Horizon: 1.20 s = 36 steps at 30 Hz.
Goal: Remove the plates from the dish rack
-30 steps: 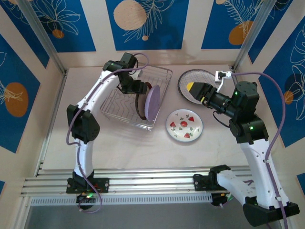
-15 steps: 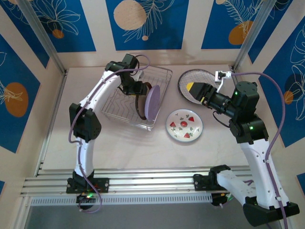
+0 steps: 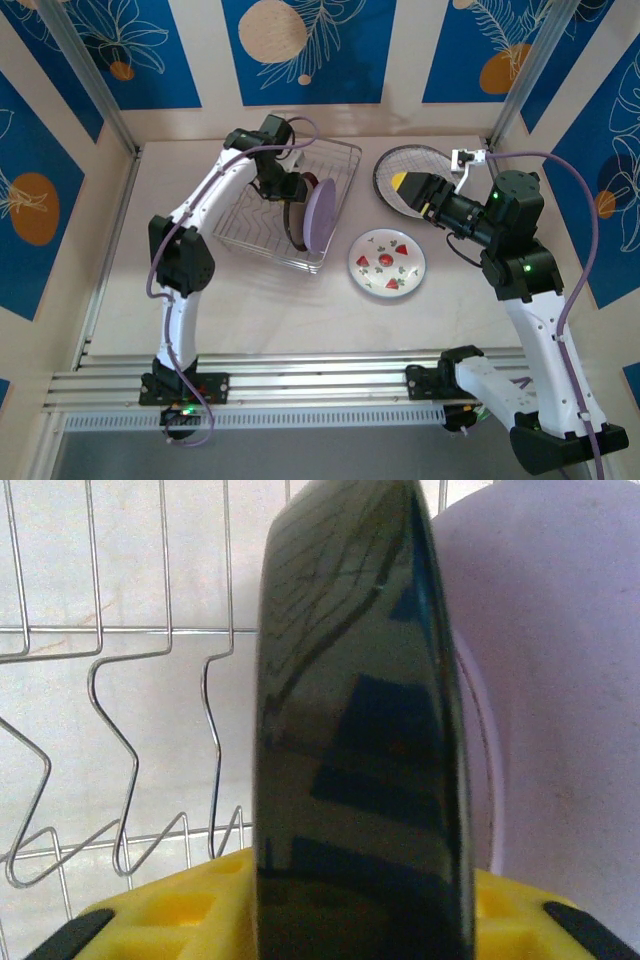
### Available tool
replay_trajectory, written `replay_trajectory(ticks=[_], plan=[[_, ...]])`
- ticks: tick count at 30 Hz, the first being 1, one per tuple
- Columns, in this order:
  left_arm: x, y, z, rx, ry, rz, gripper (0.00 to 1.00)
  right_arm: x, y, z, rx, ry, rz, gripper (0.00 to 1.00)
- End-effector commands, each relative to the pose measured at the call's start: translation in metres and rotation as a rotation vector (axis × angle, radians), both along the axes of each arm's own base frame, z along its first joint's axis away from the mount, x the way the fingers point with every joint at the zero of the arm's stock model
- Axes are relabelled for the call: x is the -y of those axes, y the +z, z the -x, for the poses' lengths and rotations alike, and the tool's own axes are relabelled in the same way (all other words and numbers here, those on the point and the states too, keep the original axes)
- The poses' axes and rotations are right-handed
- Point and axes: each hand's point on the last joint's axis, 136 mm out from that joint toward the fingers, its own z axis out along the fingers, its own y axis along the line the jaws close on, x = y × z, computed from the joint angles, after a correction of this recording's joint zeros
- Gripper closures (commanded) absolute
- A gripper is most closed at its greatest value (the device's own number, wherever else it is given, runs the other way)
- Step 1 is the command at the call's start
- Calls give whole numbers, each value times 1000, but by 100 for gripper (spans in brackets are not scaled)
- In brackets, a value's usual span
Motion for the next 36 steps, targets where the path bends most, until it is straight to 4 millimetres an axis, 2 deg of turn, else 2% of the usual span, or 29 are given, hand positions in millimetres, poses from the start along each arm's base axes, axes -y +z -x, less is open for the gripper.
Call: replay_trajectory(ticks=[1,16,26,36], plan=[[-2,5,0,15,-5,-24,70,-3,-2,5,-7,20,-5,30],[-1,43,-1,132,20,-93,88,-3,-7,2,-15,11,-10,29],[-1,70,-5,209,43,-103,92,-3,-9,1,-22,9,-17,30],[-20,101,-2,295,89,-148,96,-3,-9,1,-23,9,-20,29]])
